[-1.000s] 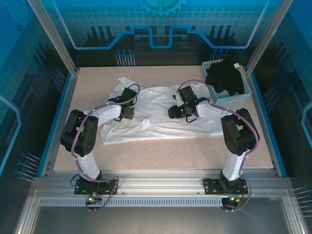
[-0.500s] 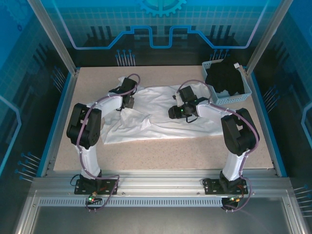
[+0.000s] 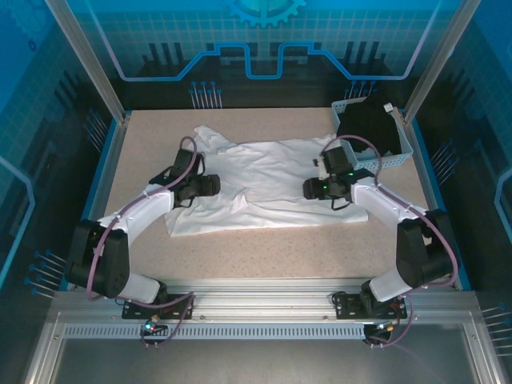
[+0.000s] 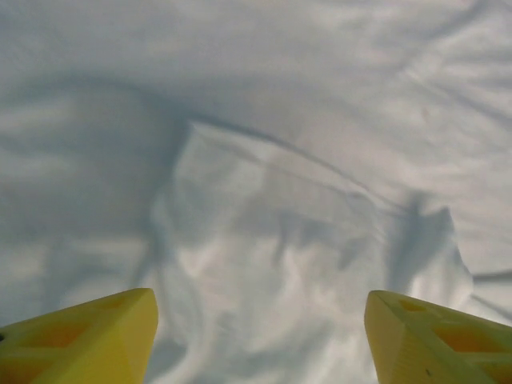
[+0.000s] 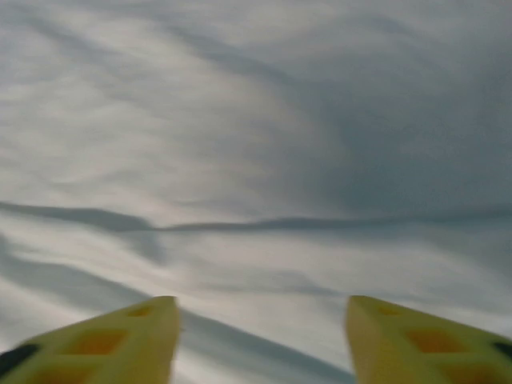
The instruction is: Fold the inside-out t-shirt
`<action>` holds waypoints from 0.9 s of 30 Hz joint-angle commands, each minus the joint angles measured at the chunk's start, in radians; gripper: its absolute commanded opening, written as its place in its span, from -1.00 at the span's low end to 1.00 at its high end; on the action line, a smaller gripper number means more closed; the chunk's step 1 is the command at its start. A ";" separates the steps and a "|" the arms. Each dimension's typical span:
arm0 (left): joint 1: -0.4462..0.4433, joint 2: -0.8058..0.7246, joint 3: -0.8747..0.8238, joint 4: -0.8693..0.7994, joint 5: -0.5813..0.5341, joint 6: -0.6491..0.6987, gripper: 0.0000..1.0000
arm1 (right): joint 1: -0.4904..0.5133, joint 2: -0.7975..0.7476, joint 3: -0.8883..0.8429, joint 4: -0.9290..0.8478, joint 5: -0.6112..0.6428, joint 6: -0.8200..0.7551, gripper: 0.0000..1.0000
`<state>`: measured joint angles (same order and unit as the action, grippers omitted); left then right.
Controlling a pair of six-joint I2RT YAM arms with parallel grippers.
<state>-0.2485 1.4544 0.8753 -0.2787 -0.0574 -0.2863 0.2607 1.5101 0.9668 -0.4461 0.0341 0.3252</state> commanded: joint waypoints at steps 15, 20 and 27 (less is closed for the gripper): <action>0.156 -0.015 -0.294 0.073 0.240 -0.241 0.44 | -0.117 0.176 -0.036 -0.206 -0.178 0.056 0.26; 0.169 -0.177 -0.387 0.001 0.177 -0.284 0.44 | -0.106 0.086 -0.146 -0.245 -0.215 0.102 0.23; 0.163 -0.322 -0.309 -0.009 0.225 -0.305 0.45 | -0.088 -0.226 -0.269 -0.186 -0.159 0.187 0.23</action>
<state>-0.0891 1.1393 0.5152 -0.2821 0.1410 -0.5709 0.1539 1.3605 0.6991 -0.6411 -0.1345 0.4629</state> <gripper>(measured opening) 0.726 0.614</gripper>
